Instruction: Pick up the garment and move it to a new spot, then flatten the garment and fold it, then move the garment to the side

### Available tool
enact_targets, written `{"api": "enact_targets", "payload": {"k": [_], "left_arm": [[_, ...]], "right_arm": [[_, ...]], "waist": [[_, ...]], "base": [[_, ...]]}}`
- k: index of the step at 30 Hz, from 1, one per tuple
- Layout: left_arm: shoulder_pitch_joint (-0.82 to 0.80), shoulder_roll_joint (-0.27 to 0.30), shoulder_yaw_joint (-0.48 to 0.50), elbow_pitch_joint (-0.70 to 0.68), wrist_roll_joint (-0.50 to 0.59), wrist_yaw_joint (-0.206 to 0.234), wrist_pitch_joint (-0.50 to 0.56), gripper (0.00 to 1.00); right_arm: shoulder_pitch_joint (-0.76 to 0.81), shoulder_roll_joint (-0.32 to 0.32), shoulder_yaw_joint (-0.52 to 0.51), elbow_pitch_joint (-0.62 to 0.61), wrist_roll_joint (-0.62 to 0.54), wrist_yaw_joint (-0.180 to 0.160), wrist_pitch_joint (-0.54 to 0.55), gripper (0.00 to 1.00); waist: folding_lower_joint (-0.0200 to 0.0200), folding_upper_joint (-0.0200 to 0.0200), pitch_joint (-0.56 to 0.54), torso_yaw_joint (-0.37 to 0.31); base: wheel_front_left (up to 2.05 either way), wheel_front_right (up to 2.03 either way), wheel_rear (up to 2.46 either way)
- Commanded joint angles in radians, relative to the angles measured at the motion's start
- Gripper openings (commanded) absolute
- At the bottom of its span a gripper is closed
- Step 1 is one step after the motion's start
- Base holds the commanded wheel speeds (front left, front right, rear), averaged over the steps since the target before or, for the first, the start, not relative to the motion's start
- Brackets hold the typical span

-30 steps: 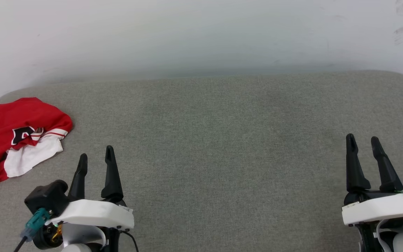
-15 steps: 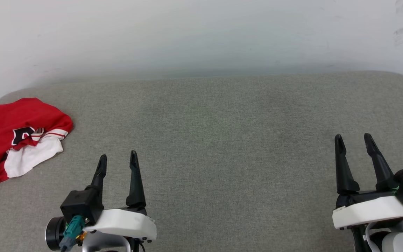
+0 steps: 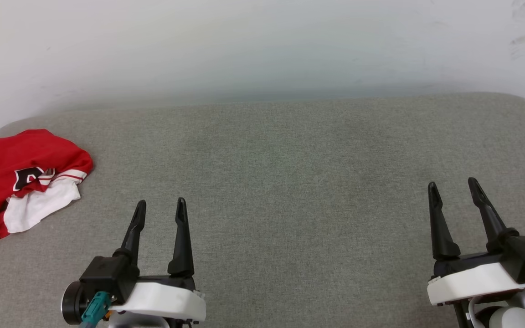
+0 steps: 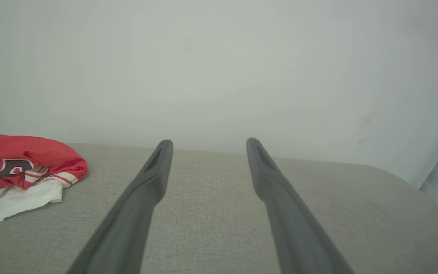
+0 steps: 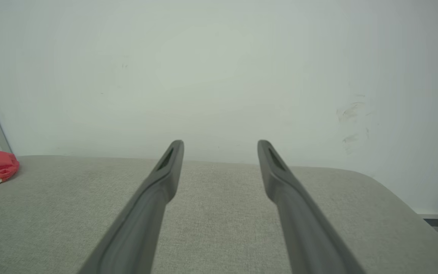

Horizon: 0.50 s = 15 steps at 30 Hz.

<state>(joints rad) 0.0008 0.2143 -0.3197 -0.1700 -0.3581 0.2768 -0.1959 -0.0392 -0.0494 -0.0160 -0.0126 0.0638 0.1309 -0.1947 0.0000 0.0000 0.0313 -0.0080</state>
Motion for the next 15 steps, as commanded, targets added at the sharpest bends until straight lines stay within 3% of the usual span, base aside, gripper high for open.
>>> {"api": "enact_targets", "payload": {"k": [1,9,15], "left_arm": [[0.017,-0.010,0.017,-0.008,0.004,-0.026,-0.008,1.00],[0.066,-0.102,0.154,0.008,0.041,-0.208,-0.025,1.00],[0.092,-0.149,0.228,0.058,0.076,-0.316,-0.037,1.00]], "right_arm": [[0.000,-0.001,0.002,-0.008,-0.026,0.000,-0.010,1.00],[0.011,-0.001,0.007,0.015,0.020,0.000,-0.028,1.00],[0.016,-0.001,0.004,0.025,0.026,0.000,-0.039,1.00]], "waist": [[0.0000,0.0000,-0.001,-0.001],[0.0000,0.0000,-0.003,-0.006],[0.0000,0.0000,-0.003,-0.008]], "base": [[0.00,0.00,0.00],[0.00,0.00,0.00],[0.00,0.00,0.00]]}}
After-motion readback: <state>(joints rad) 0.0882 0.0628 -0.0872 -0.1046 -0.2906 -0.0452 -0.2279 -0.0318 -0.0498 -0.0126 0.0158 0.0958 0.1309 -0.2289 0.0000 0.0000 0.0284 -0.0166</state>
